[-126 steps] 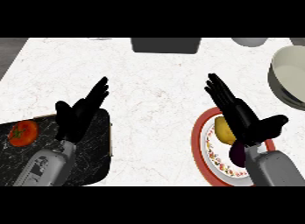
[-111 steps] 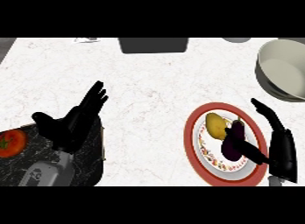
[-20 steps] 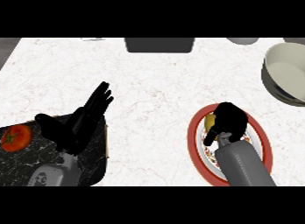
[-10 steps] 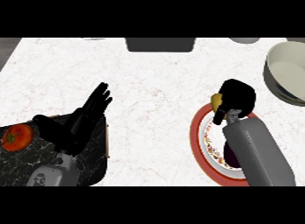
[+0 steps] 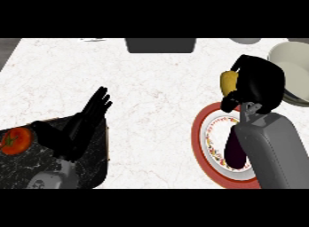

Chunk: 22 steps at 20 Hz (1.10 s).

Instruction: Pick the lemon from the plate and place it in the bowl

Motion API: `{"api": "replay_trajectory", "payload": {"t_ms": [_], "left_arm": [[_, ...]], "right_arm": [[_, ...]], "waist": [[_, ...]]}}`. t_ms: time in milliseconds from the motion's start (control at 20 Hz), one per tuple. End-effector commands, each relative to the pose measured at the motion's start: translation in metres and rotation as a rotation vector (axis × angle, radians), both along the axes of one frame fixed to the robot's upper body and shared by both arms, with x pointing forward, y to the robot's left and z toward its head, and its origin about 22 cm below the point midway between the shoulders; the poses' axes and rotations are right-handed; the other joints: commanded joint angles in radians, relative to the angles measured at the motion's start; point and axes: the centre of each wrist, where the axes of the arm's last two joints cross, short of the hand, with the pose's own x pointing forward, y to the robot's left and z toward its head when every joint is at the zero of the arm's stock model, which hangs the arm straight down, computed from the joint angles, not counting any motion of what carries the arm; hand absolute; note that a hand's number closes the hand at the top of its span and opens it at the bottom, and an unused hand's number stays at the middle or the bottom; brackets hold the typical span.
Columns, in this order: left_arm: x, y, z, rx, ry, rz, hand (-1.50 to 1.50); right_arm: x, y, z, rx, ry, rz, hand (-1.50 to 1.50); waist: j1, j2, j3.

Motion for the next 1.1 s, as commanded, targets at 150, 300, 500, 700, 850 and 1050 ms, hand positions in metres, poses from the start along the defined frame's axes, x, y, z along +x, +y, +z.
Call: {"api": "replay_trajectory", "payload": {"t_ms": [150, 300, 500, 700, 850, 1050], "left_arm": [[0.015, -0.006, 0.006, -0.01, -0.003, 0.001, 0.0], [0.009, -0.011, 0.003, 0.003, 0.013, -0.015, 0.0], [-0.006, -0.016, -0.006, -0.009, 0.002, -0.012, 0.0], [0.013, -0.017, 0.004, -0.001, -0.005, -0.009, 0.0], [0.012, 0.008, 0.009, -0.019, -0.001, -0.008, 0.0], [0.001, -0.01, 0.007, 0.005, -0.019, -0.027, 0.0]], "right_arm": [[-0.026, -0.009, 0.066, -0.049, -0.126, -0.078, 1.5], [-0.029, -0.008, 0.074, -0.013, -0.175, -0.093, 1.5], [-0.006, -0.044, 0.092, -0.014, -0.205, -0.125, 1.5], [0.009, -0.076, 0.094, -0.022, -0.225, -0.149, 1.5], [0.036, -0.11, 0.091, 0.033, -0.267, -0.182, 1.5], [0.061, -0.148, 0.075, 0.034, -0.272, -0.201, 1.5]], "waist": [[0.0, 0.003, 0.0], [0.004, 0.003, 0.0], [0.01, 0.004, 0.001], [0.007, 0.006, 0.001], [0.019, 0.01, 0.001], [0.03, 0.012, 0.001]]}}
